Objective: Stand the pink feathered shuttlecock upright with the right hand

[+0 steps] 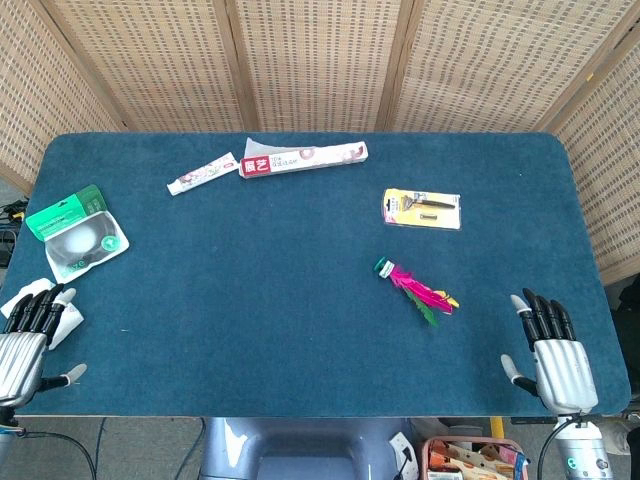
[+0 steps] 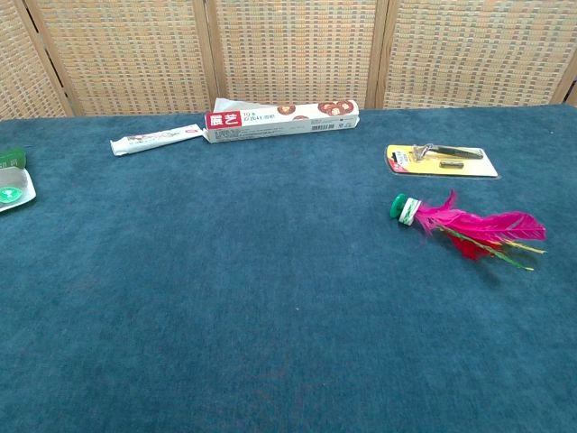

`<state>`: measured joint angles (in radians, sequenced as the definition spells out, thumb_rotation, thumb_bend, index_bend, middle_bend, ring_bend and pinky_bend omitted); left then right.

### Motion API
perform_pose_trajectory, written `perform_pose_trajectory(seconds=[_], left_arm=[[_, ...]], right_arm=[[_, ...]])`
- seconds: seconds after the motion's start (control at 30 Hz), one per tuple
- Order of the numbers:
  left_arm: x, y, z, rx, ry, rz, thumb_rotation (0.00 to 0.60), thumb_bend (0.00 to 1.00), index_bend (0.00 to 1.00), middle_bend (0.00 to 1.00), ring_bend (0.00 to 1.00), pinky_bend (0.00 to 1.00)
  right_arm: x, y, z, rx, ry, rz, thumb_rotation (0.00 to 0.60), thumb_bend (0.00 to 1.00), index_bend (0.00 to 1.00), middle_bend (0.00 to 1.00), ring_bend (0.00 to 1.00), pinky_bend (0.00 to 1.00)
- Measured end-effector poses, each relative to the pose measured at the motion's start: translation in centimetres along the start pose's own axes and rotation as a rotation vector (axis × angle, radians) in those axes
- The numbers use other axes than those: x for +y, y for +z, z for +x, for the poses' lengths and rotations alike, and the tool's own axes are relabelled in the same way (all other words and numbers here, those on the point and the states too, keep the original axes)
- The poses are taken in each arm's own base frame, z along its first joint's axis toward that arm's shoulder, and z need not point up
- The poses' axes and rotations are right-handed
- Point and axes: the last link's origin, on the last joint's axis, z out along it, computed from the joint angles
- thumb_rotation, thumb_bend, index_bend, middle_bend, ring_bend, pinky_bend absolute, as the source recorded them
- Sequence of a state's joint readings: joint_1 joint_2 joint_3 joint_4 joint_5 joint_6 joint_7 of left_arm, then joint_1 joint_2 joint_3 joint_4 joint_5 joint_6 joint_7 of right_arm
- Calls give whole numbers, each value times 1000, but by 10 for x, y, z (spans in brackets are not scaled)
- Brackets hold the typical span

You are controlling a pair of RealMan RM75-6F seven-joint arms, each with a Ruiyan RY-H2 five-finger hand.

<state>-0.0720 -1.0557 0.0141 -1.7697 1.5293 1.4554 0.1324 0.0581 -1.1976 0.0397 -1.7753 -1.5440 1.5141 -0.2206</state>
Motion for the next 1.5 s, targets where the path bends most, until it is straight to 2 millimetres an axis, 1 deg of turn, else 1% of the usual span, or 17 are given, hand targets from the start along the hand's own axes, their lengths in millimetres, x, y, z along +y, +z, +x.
perform_pose_trajectory(seconds=[0.57,1.0,1.07,1.17,1.23,1.4,1.5], left_arm=[[0,1,0,2,-1,3,600,0,0,0,0,0],[1,0,1,4,-2,0,600,0,0,0,0,0],[1,0,1,8,-3,3,600,0,0,0,0,0],[0,0,2,10,-6,5,600,0,0,0,0,0],[0,1,2,10,-8,4,600,0,0,0,0,0],[1,0,2,7,-16,1,600,0,0,0,0,0],[1,0,2,2,-22,-3,600,0,0,0,0,0]], right_arm=[[-3,1,-1,27,6,14,600,296,0,0,0,0],[-8,2,-6,23,-1,17,600,302,1,0,0,0],[-10,3,-8,16,5,19,600,302,18,0,0,0],[-15,11,-11,3,22,24,600,301,81,0,0,0],[-21,19,-13,-6,31,30,600,301,120,0,0,0],[-40,46,-16,-27,42,30,600,302,228,0,0,0],[-51,62,-20,-49,55,13,600,302,269,0,0,0]])
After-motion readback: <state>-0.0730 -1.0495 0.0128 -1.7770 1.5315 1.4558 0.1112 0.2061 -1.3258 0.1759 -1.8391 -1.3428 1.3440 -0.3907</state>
